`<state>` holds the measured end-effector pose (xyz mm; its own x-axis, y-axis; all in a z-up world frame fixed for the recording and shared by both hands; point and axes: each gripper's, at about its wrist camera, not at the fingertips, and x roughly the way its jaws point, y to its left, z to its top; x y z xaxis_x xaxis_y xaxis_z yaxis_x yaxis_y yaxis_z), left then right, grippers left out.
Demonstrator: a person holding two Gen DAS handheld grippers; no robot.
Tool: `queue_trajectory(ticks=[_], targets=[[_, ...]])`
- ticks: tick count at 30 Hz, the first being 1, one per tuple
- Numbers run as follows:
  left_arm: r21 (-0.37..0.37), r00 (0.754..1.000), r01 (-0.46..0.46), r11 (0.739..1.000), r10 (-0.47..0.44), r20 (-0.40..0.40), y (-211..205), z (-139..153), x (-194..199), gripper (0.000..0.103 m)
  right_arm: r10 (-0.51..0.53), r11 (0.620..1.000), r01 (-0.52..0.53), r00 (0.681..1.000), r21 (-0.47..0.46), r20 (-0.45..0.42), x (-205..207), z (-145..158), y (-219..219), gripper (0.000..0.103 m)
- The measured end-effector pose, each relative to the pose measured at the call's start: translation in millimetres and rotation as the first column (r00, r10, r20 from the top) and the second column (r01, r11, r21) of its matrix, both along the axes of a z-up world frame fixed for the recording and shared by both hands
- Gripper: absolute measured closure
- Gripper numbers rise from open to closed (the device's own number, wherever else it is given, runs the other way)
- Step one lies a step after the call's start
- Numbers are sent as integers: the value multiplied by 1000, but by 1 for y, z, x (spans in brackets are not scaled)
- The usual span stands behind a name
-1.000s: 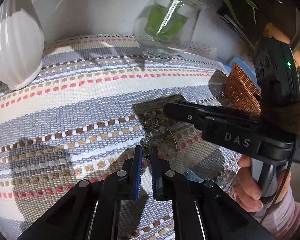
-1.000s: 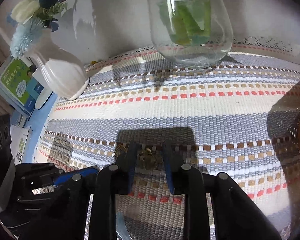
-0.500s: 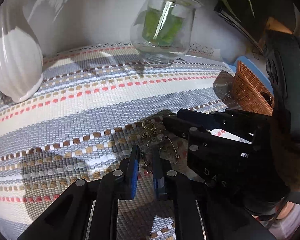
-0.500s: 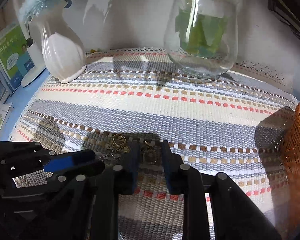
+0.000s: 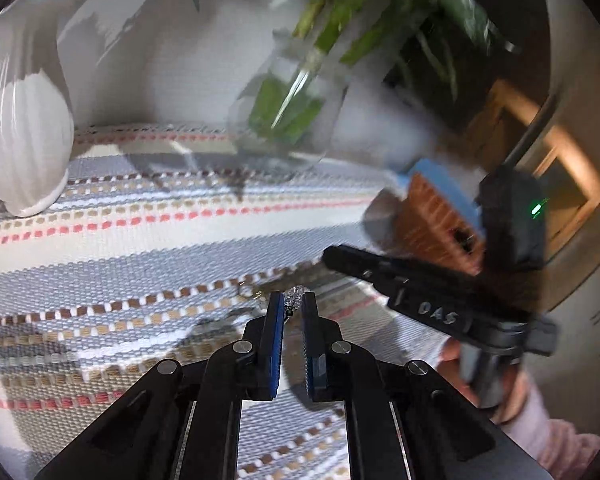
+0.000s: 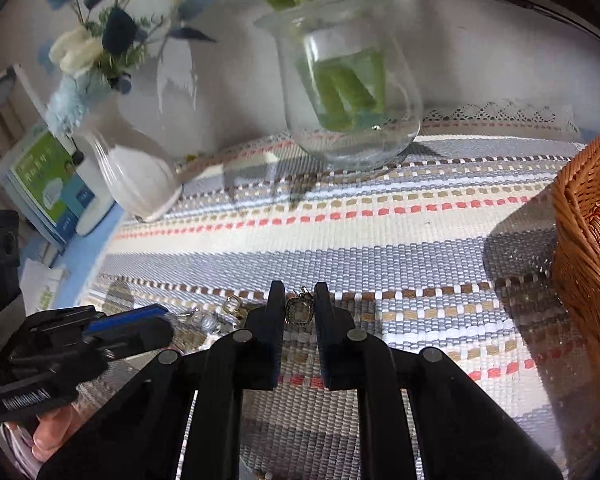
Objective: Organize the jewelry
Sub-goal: 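Lift the silver pieces and carry them toward the basket with both grippers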
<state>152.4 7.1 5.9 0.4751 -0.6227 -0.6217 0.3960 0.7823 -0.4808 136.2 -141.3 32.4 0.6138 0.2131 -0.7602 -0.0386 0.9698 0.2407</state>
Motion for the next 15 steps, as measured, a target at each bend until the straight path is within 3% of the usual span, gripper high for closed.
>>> queue_trajectory(ticks=[3, 8, 11, 15], targets=[[-66, 1000, 19, 998, -20, -9, 4, 3, -1, 95, 5, 1000, -5, 1000, 3, 11, -3, 4, 2, 87], [-90, 999, 31, 995, -30, 20, 5, 9, -4, 95, 20, 1000, -20, 999, 18, 41, -11, 15, 10, 87], [-81, 997, 57, 995, -53, 57, 1, 15, -8, 95, 37, 992, -40, 999, 123, 29, -15, 19, 5, 87], [-65, 995, 59, 996, -54, 78, -4, 17, -9, 95, 37, 982, -39, 999, 183, 12, -17, 29, -6, 87]])
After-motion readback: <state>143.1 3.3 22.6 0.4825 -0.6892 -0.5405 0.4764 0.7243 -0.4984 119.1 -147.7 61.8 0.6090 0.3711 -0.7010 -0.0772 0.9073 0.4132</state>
